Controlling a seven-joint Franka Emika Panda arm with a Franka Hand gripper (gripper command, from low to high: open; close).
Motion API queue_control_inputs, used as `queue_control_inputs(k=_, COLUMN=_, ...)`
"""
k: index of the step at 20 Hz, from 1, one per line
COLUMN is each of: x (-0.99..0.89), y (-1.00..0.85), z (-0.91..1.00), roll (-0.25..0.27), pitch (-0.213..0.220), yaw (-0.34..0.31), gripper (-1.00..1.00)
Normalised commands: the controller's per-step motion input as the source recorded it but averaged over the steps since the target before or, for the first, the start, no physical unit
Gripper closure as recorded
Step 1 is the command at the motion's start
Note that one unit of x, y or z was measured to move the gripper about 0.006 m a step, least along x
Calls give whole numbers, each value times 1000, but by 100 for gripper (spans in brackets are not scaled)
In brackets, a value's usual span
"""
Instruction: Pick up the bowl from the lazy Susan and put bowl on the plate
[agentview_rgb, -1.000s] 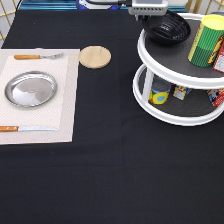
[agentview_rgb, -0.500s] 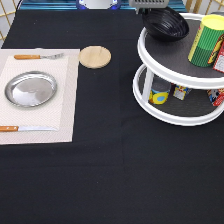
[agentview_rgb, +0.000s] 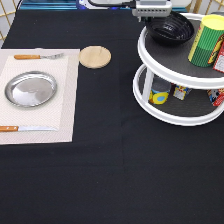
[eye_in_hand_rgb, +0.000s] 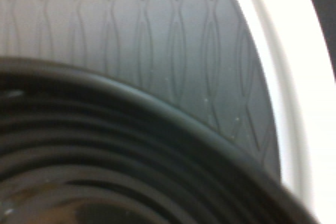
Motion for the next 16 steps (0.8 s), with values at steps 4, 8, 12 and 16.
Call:
queue_control_inputs(k=4, x=0, y=-1, z=376, roll=117, pitch=0, yaw=17, gripper=-100)
queue_control_inputs(k=8, x=-6, y=-86, z=66, roll=116, pitch=-7, yaw=17, gripper=-100)
queue_control_inputs(k=12, x=-12, y=-221, z=-288, roll=137, pitch=-50, yaw=24, gripper=-100)
queue_control_inputs(k=16, x=-59, y=-214, z=-309, roll=160, pitch=-33, yaw=26, gripper=-100)
